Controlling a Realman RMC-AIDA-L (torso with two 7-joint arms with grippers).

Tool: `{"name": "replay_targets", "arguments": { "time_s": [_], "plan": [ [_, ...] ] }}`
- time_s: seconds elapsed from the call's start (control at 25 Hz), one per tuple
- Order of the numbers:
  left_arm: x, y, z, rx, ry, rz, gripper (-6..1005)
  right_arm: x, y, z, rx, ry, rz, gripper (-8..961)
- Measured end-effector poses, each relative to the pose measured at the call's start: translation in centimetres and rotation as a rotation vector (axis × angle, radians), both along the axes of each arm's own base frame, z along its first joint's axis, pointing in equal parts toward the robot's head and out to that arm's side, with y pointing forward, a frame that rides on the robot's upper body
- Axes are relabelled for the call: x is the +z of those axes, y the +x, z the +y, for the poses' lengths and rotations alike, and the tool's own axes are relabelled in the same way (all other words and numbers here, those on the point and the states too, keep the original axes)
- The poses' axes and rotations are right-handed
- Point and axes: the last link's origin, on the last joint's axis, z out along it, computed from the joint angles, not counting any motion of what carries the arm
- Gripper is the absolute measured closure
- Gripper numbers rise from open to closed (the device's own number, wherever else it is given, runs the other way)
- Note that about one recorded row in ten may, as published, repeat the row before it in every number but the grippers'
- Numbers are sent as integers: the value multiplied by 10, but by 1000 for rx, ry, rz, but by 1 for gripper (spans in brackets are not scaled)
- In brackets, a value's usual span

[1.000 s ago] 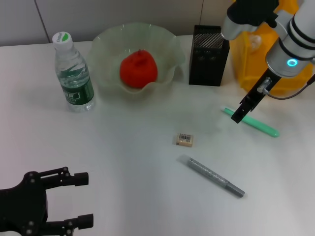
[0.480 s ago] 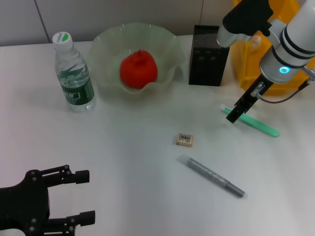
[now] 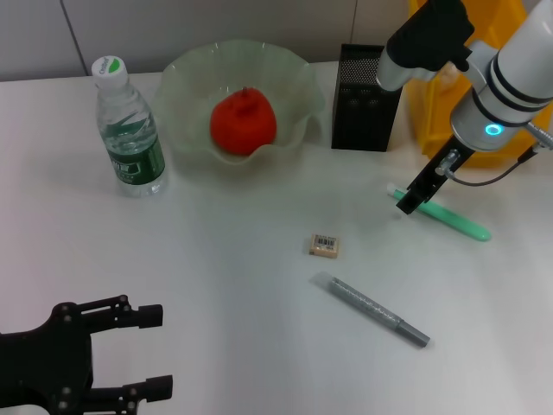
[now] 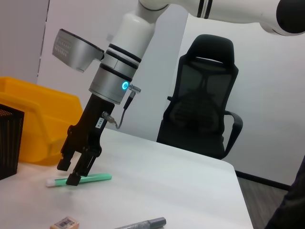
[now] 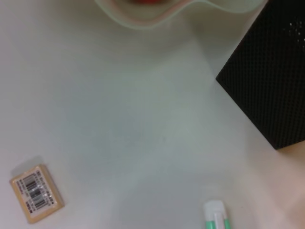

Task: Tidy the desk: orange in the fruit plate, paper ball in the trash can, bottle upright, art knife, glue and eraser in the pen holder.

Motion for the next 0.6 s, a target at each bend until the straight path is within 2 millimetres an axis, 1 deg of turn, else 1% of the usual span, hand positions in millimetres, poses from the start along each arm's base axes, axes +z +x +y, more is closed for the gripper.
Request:
{"name": "replay_targets", "arguments": {
  "time_s": [0.12, 0.36, 0.44, 0.6],
  "plan": [
    [0, 1, 1, -1, -2, -1, 212, -2, 0, 0, 9, -2, -7, 240],
    [-1, 1, 1, -3, -1, -1, 212, -3, 2, 0, 15, 5, -7, 465],
    [0, 1, 1, -3, 0, -1, 212, -4, 2, 1, 18, 8, -6, 622],
    [0, 1, 1, -5, 0, -1, 212, -5, 3, 0, 14, 5, -4, 623]
  ]
}}
